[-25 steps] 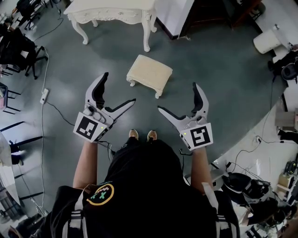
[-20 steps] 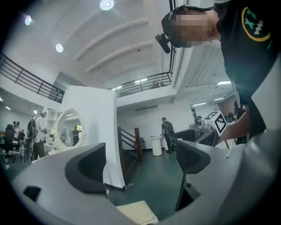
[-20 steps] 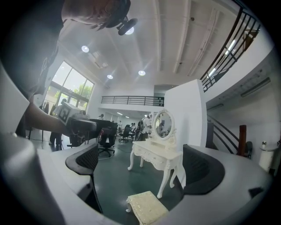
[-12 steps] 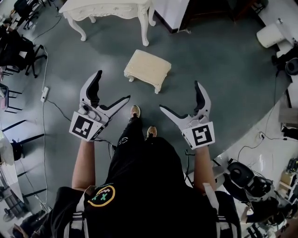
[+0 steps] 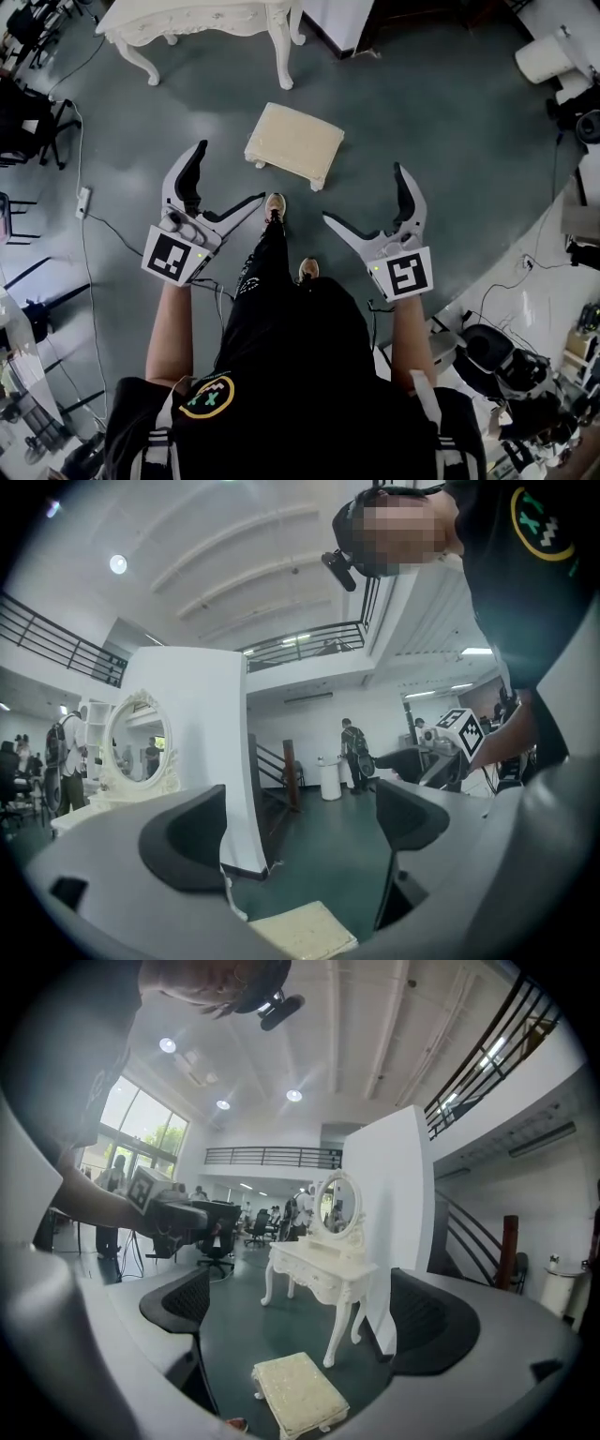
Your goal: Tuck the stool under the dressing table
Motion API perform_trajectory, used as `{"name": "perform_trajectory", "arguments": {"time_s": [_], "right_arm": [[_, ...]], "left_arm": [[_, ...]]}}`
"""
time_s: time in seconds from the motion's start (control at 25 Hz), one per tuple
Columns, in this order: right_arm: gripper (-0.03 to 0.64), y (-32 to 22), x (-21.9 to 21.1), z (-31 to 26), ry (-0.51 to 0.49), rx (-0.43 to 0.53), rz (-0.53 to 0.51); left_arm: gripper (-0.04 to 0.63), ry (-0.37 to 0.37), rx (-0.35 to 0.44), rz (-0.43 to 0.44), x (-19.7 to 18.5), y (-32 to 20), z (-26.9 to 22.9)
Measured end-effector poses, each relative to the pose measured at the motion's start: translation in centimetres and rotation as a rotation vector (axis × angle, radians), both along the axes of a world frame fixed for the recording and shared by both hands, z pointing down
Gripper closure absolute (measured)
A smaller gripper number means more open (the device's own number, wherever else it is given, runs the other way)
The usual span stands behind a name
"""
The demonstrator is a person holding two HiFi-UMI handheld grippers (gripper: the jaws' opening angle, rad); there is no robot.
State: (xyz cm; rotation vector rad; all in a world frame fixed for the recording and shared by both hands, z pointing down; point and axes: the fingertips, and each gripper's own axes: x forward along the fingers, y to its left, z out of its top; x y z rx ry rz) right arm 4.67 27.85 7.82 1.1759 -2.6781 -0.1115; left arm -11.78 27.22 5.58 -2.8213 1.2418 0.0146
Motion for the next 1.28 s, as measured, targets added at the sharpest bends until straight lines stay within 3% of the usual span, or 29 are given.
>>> {"name": "perform_trajectory", "arguments": {"time_s": [0.48, 0.76, 1.28], "right_arm": [[0.018, -14.2, -4.5, 4.8, 0.049, -0.057, 0.086], [0.018, -19.4, -5.9, 6.6, 0.089, -0.057, 0.129], [0.018, -25.4, -3.0, 14.8, 0.032, -0.082, 0.161]], "left_arm": [[0.114, 0.028, -0.026, 0.119, -3.0, -15.3, 4.9], [0.114, 0.020, -0.041, 0.185, -3.5, -20.9, 7.6], [0.115, 0.017, -0.067, 0.154, -0.6, -27.7, 15.7]]}}
